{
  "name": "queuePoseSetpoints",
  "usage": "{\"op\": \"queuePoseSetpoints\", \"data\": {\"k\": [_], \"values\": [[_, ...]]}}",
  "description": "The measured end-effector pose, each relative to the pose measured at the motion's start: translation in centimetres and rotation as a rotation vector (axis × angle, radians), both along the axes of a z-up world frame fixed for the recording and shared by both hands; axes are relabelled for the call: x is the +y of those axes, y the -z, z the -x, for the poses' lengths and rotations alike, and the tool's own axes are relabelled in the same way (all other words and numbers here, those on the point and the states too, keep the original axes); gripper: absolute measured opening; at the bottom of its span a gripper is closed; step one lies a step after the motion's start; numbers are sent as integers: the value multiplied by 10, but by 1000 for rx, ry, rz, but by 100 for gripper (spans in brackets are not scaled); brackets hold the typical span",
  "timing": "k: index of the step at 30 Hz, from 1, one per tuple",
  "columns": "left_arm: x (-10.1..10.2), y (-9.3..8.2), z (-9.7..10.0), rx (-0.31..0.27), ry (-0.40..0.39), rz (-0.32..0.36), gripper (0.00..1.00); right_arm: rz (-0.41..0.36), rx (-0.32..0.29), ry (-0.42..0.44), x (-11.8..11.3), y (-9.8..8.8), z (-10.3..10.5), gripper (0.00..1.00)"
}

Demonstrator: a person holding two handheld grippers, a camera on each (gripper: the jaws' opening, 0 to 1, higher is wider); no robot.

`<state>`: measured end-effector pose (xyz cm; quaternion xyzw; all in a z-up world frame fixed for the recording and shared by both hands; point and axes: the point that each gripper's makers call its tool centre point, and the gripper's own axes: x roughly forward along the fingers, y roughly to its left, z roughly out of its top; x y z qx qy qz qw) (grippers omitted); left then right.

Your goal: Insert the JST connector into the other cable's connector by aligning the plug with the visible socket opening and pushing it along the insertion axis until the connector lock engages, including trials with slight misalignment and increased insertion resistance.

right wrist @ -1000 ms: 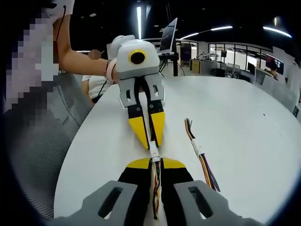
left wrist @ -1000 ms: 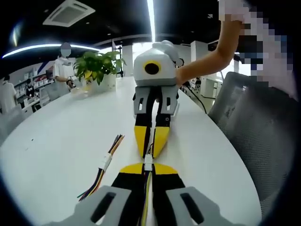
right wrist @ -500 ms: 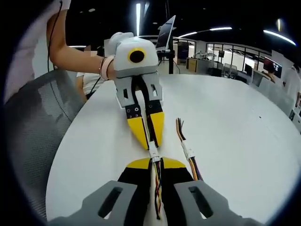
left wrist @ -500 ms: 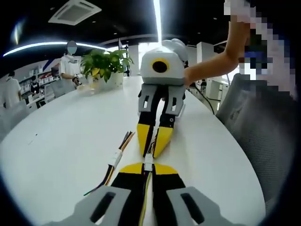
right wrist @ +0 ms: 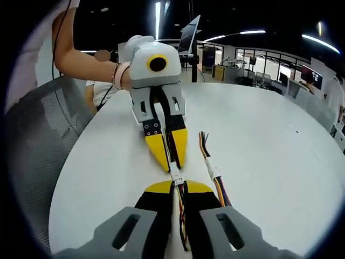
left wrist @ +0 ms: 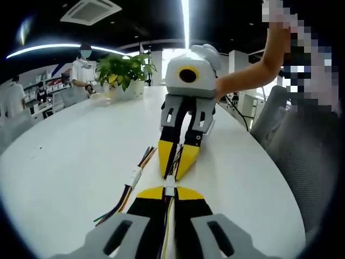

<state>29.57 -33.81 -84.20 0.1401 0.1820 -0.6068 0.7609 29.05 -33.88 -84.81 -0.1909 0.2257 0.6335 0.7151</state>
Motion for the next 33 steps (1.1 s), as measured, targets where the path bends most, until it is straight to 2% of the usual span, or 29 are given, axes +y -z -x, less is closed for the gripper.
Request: {"op": "queuePoseSetpoints", "data": {"k": [4, 10, 19, 21, 24, 27, 31, 33], "values": [[1, 3, 1, 3, 3, -11, 0, -2, 1, 0, 0, 1, 1, 4], [2, 4, 1, 27, -19, 10, 0, -6, 12, 4, 1, 2, 2, 4], [1, 3, 0, 21, -19, 5, 0, 1, -23, -12, 1, 2, 3, 5], [1, 3, 0, 47, -29, 14, 2, 1, -24, -13, 2, 2, 3, 5], [1, 3, 3, 38, -24, 6, 5, 4, -23, -16, 2, 2, 5, 7], [3, 3, 3, 15, -28, -32, 7, 14, -11, 5, 1, 2, 4, 9], [9, 3, 1, 39, -66, -44, 13, 30, -24, 18, -3, 0, 2, 12], [13, 3, 1, 32, -71, -51, 14, 22, -19, 37, -5, -3, 1, 15]]}}
